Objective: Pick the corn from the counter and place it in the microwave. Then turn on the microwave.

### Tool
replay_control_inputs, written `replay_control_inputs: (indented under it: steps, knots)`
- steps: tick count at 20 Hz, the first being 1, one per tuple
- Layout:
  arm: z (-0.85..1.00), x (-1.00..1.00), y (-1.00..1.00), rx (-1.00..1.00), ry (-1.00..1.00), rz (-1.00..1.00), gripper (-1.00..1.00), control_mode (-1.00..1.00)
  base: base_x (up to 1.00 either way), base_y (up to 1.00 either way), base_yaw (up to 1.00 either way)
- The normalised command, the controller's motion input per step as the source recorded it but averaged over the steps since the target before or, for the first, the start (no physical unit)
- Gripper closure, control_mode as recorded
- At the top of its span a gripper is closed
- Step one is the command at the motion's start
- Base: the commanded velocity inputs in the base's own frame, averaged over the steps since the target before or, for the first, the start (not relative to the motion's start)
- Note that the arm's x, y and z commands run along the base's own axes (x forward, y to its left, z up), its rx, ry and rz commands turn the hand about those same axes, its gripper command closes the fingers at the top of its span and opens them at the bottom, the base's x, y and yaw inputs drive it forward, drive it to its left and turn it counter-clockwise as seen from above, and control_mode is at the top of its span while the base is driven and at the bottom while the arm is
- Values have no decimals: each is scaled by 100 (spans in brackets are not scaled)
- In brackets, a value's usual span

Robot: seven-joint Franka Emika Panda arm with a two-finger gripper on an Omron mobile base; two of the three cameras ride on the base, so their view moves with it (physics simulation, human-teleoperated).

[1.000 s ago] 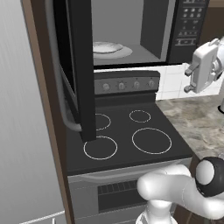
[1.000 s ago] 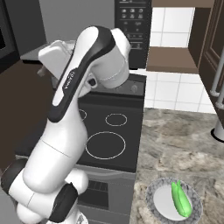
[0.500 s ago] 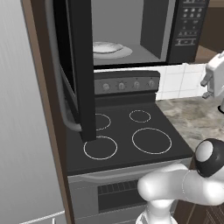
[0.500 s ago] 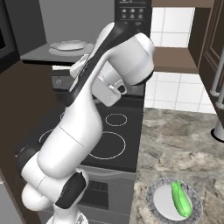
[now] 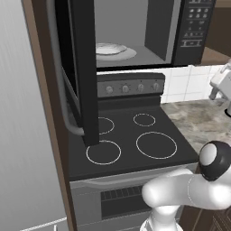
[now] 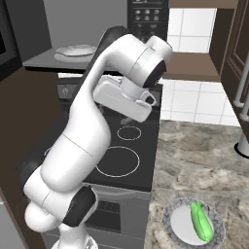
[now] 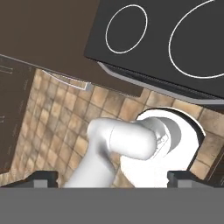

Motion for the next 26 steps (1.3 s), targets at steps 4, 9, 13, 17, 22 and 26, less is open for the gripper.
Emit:
replay_control_inputs:
  steps: [4, 9, 13, 17, 22, 26]
  knots:
    - [-33, -11, -38, -22, -17, -8, -100, -100, 0, 0, 0]
    - [-35, -26, -42, -18, -15, -11, -100, -100, 0, 0, 0]
    - [-40, -2, -44, -17, -3, -18, -100, -100, 0, 0, 0]
    - [-42, 0, -50, -16, 0, -13, -100, -100, 0, 0, 0]
    - [-26, 0, -54, -12, 3, -6, -100, -100, 0, 0, 0]
    - [-37, 0, -59, -9, 3, -4, -100, -100, 0, 0, 0]
